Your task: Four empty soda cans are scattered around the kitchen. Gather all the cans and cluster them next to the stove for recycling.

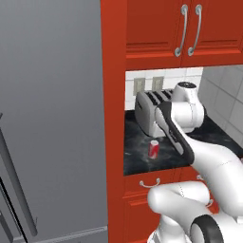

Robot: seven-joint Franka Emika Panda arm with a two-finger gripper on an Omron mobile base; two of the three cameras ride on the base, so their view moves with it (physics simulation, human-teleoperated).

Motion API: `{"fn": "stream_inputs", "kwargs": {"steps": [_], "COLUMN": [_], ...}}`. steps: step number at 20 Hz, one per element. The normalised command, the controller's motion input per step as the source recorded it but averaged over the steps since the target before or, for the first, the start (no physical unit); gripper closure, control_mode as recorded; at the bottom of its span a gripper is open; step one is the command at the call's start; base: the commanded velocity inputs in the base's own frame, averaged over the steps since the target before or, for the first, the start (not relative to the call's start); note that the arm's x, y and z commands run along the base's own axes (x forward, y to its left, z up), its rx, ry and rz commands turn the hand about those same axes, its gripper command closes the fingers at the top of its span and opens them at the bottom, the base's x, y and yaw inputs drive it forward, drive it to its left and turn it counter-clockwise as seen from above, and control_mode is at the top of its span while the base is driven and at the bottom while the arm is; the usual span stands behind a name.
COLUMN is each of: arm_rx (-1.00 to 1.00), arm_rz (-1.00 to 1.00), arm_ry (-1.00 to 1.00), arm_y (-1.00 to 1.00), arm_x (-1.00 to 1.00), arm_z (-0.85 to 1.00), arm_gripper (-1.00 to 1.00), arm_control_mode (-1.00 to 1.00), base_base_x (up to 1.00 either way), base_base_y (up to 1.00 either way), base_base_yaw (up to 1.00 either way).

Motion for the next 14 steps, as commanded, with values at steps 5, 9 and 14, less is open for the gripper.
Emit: {"fn": "stream_inputs", "kwargs": {"steps": [5,9,14], "arm_rx": [0.0,0.0,0.0], "arm_rz": [0.0,0.0,0.0], "arm_ry": [0.0,0.0,0.0], "arm_y": [0.0,0.0,0.0], "arm_x": [0.46,0.4,0.32], "arm_z": [-0.37,-0.38,-0.35], "arm_gripper": [-1.0,-1.0,-1.0], "arm_control_mode": [-1.0,-1.0,-1.0], "base_base_x": [0.0,0.0,0.0], "base_base_y": [0.0,0.0,0.0], "base_base_yaw": [0.0,0.0,0.0]}}
